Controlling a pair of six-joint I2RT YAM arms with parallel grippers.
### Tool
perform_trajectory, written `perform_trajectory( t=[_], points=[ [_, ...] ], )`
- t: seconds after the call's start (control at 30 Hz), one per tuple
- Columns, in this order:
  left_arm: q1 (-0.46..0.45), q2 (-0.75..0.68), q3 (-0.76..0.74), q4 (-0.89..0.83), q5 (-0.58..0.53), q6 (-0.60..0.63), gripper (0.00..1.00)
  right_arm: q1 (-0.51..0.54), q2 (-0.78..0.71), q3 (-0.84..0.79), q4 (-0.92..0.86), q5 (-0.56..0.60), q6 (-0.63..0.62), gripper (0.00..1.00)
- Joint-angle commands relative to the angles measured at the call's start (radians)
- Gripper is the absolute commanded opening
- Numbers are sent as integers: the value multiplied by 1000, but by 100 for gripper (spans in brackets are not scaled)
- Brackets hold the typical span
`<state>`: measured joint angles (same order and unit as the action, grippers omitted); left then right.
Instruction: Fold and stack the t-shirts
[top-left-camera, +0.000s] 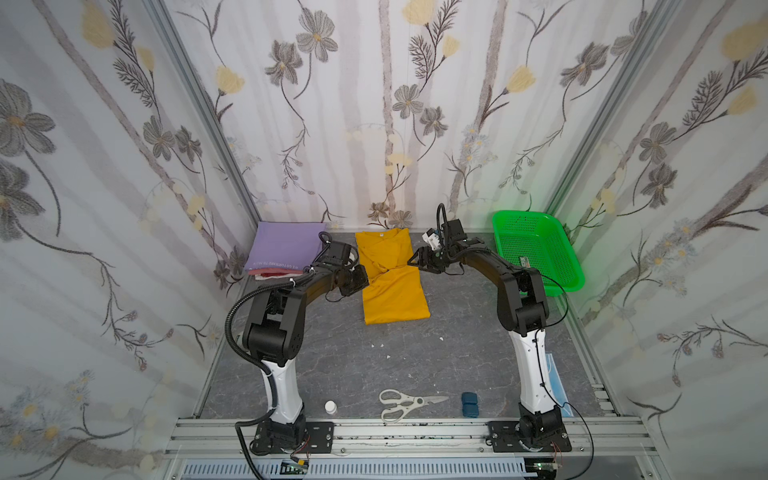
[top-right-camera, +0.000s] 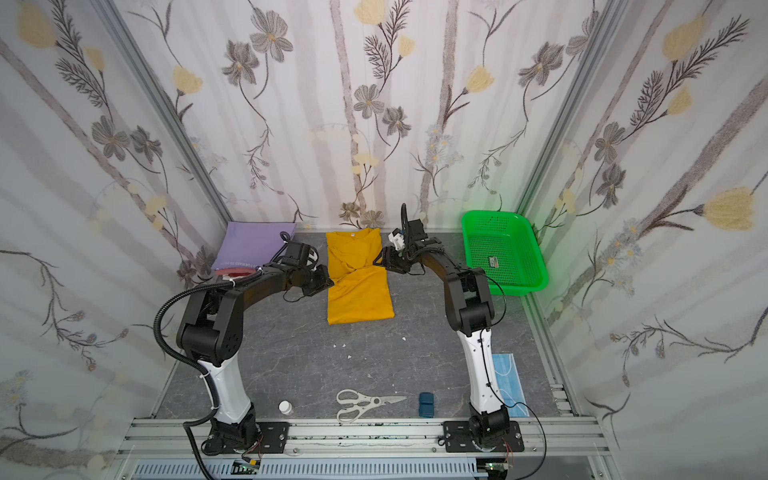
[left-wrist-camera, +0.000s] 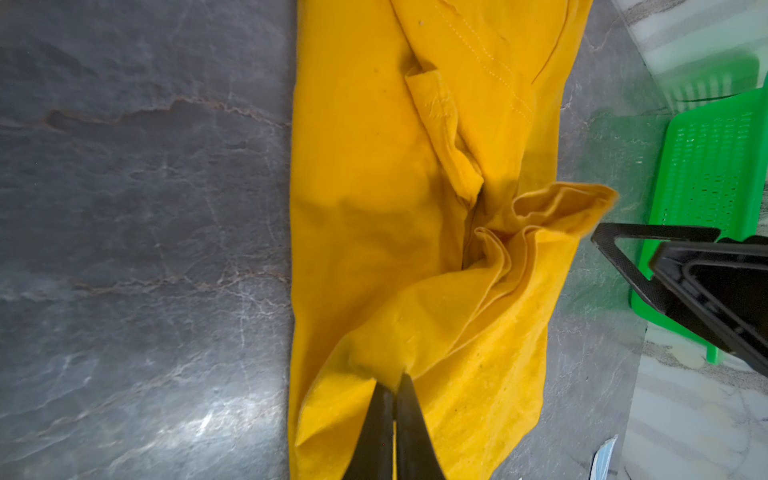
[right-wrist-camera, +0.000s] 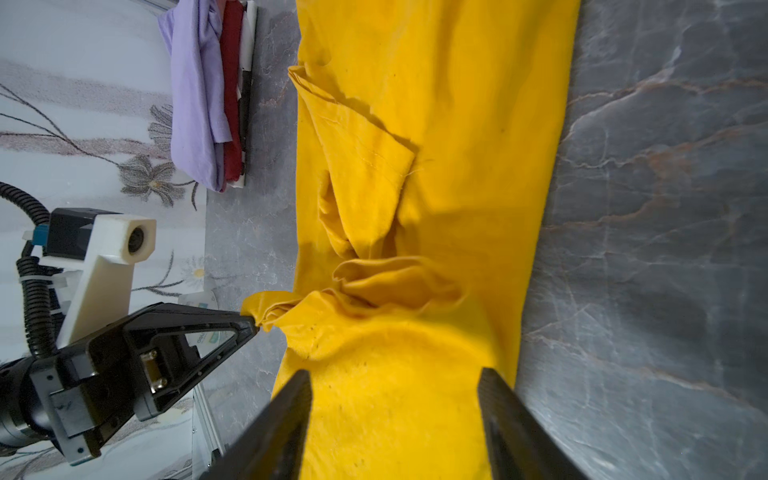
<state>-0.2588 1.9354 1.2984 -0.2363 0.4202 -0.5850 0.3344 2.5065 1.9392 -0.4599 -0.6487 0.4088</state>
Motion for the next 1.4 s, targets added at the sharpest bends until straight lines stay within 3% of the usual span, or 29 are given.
perform_trajectory(
  t=[0.0,0.03,0.1,0.23,0.43,0.6,0.8,0.9,1.07,1.23,1.37],
  points=[
    [8,9,23,23,19,-23,33,0,-38,6,-11,2,-47,88],
    [12,4,28,38,34,-28,44,-1,-58,-4,-22,14,-63,91],
    [15,-18,42,46,25,-33,78,0,-102,-44,-20,25,-87,95],
    [23,-57,67,27,11,-29,100,7,-191,-177,1,15,-121,99],
    [9,-160,-79,80,93,-44,100,64,-314,-445,128,-35,-134,100],
    [-57,-283,-275,156,100,-72,100,136,-310,-541,203,-36,-115,100],
    [-66,-389,-485,278,128,-149,100,162,-303,-689,280,13,-54,100],
    [-82,-406,-517,345,201,-177,100,166,-351,-826,358,10,-20,100],
    [-133,-458,-561,454,208,-259,100,175,-482,-1019,463,-3,28,100],
    [-178,-409,-568,583,216,-352,100,174,-616,-1124,531,8,98,100],
    [-201,-374,-628,716,185,-452,100,187,-758,-1186,595,84,181,100]
  ],
)
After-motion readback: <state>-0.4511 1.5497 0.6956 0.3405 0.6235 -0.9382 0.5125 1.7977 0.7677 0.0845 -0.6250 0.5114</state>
